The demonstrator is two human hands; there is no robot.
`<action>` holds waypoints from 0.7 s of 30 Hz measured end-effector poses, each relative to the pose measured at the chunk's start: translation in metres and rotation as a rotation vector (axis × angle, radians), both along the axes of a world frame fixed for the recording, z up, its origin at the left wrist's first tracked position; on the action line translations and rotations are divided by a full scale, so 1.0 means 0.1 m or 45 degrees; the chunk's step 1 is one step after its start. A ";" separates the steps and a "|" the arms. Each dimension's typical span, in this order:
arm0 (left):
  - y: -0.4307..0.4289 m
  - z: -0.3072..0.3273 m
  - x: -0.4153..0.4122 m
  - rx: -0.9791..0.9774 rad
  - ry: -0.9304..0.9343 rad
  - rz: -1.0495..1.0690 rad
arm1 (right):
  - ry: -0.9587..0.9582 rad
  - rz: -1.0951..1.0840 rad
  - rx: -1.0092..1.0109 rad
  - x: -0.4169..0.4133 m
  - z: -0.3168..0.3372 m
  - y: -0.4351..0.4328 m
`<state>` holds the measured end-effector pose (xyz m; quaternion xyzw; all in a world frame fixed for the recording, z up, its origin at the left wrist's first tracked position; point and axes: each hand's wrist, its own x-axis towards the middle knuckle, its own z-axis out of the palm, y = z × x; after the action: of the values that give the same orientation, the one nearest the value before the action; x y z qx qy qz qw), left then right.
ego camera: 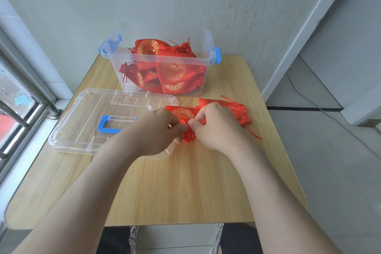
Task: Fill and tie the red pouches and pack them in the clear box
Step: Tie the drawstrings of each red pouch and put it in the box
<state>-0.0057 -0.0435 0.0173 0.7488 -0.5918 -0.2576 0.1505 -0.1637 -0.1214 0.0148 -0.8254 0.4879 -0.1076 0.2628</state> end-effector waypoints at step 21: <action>-0.05 0.11 -0.11 -0.496 0.649 0.531 | -0.397 0.147 0.027 0.04 0.09 -0.01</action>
<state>-0.0167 -0.0488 0.0283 0.7223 -0.4083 -0.2820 0.4816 -0.1600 -0.1222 0.0237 -0.8226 0.3942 -0.2139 0.3496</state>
